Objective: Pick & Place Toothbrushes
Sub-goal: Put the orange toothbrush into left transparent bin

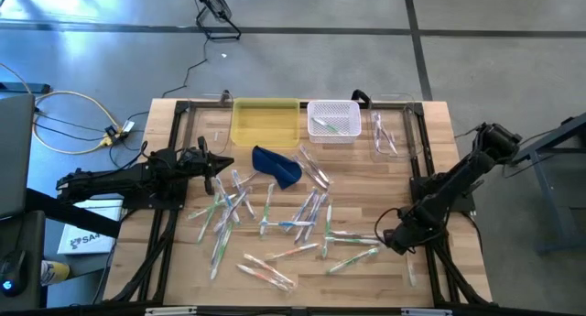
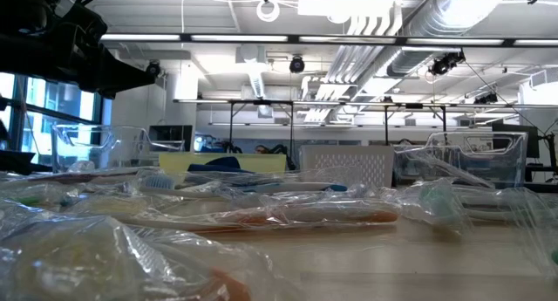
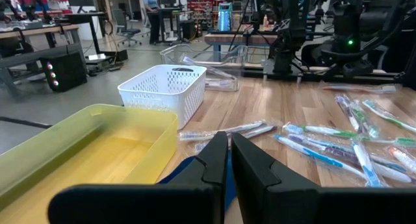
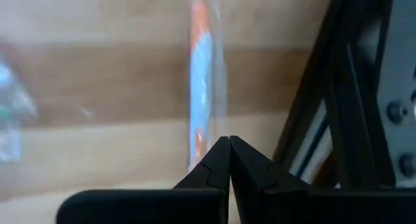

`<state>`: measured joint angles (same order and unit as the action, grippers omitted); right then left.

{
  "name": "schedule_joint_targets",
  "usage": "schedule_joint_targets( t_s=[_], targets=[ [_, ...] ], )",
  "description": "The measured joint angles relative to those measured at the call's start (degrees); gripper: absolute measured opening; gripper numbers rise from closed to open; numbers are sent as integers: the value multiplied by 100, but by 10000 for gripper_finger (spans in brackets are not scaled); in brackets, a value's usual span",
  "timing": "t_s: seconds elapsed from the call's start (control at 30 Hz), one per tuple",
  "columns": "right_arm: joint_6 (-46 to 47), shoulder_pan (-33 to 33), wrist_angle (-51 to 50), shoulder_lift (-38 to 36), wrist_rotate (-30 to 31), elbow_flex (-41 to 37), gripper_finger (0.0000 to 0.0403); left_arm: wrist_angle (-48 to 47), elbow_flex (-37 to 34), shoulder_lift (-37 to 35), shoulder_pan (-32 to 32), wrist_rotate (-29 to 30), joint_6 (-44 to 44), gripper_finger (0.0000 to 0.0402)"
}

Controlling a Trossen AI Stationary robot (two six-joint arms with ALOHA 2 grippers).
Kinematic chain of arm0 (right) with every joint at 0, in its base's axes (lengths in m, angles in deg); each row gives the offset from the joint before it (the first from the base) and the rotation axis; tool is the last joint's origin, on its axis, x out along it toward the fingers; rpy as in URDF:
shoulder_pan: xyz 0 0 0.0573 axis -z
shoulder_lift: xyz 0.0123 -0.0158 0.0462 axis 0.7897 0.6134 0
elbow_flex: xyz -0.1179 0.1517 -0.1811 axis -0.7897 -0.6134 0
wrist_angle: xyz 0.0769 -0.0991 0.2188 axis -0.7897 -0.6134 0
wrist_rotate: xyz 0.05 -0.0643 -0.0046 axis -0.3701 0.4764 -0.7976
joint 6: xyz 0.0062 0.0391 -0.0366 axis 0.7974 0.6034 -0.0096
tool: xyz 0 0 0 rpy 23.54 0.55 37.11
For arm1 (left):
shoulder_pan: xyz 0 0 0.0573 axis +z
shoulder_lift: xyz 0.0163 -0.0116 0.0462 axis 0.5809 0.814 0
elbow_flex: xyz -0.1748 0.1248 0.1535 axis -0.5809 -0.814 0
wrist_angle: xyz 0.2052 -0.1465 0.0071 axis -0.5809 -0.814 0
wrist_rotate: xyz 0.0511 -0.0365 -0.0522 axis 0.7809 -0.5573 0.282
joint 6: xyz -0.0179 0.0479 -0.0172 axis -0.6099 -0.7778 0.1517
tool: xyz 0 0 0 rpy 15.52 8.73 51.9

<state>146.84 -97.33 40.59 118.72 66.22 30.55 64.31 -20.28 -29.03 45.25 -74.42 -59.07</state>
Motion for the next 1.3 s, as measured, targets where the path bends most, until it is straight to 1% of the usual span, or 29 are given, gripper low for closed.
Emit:
schedule_joint_targets(
  t_s=[0.1,0.43,0.6,0.73,0.87,0.93,1.3],
  targets=[
    [-14,0,215,2,-47,2,2,0,2,-1,0,0,-2,17],
    [-1,4,329,0,96,2,3,-201,2,0,0,0,-1,17],
    [-8,4,323,1,387,2,3,-352,0,0,0,0,0,17],
    [21,4,358,115,295,-131,3,-342,2,-1,0,-1,0,17],
    [38,4,769,288,93,-300,3,-338,2,-2,0,-2,20,17],
    [28,4,930,350,106,-291,3,-339,2,0,0,-2,22,17],
    [12,238,1526,363,694,-285,3,-339,1,0,0,-2,20,17]
  ],
)
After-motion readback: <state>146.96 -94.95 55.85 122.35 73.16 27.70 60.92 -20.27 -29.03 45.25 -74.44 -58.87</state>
